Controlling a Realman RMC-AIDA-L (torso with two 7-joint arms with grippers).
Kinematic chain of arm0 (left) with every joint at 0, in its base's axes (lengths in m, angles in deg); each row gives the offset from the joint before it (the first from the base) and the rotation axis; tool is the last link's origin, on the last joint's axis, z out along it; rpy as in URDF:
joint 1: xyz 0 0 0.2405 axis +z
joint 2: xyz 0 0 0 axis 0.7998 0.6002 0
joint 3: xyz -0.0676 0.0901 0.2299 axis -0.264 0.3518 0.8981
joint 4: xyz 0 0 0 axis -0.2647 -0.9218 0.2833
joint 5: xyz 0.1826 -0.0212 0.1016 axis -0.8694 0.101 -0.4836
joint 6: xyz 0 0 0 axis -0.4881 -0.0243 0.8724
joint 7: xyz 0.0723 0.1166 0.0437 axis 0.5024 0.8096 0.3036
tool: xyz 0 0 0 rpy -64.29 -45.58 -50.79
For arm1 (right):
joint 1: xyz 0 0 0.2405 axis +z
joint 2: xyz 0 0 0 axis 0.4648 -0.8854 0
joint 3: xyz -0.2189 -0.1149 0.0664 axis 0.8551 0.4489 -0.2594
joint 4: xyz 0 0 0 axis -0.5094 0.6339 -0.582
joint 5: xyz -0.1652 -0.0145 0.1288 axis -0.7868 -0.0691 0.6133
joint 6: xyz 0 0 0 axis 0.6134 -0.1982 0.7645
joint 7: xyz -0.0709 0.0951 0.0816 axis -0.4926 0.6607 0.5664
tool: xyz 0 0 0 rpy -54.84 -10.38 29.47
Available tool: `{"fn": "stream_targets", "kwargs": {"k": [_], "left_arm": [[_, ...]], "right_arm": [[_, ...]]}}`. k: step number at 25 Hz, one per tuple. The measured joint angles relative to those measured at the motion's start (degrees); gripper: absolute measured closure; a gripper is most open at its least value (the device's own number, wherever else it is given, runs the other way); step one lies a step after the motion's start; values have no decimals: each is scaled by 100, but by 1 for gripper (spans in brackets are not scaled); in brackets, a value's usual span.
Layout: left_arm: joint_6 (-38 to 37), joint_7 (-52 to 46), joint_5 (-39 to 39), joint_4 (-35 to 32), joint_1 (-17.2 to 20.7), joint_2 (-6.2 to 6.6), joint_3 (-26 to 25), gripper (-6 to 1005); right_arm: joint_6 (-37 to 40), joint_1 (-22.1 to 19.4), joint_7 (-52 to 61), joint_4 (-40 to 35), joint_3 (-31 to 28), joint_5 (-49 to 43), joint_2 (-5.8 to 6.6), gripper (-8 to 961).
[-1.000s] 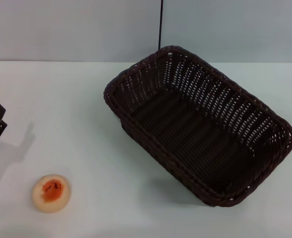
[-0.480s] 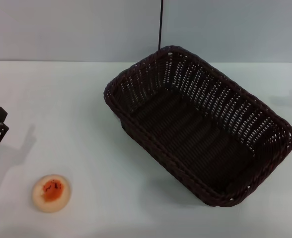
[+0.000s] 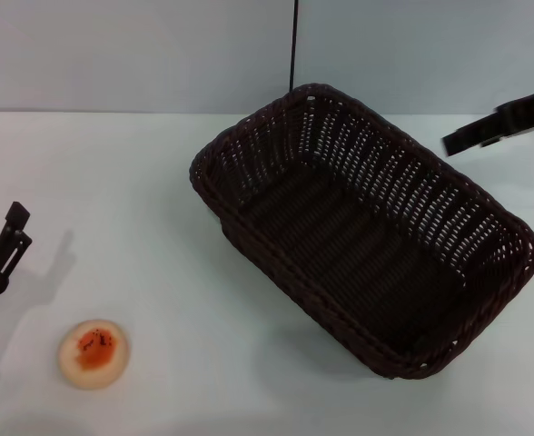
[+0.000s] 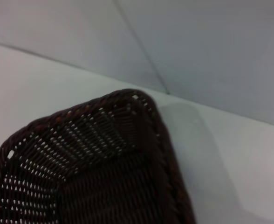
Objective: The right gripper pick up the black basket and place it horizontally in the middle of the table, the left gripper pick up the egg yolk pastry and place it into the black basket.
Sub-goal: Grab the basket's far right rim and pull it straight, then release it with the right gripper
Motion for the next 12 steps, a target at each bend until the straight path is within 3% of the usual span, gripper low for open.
{"fn": "stream_targets", "kwargs": {"k": [5,12], "left_arm": [[81,15,0,24,13,-1,90,167],[154,9,2,-1,99,5,212,167]], "right_arm": [[-498,183,62,365,436,-34,-197,287],[-1081,272,366,685,1116,-63,-299,310]]}}
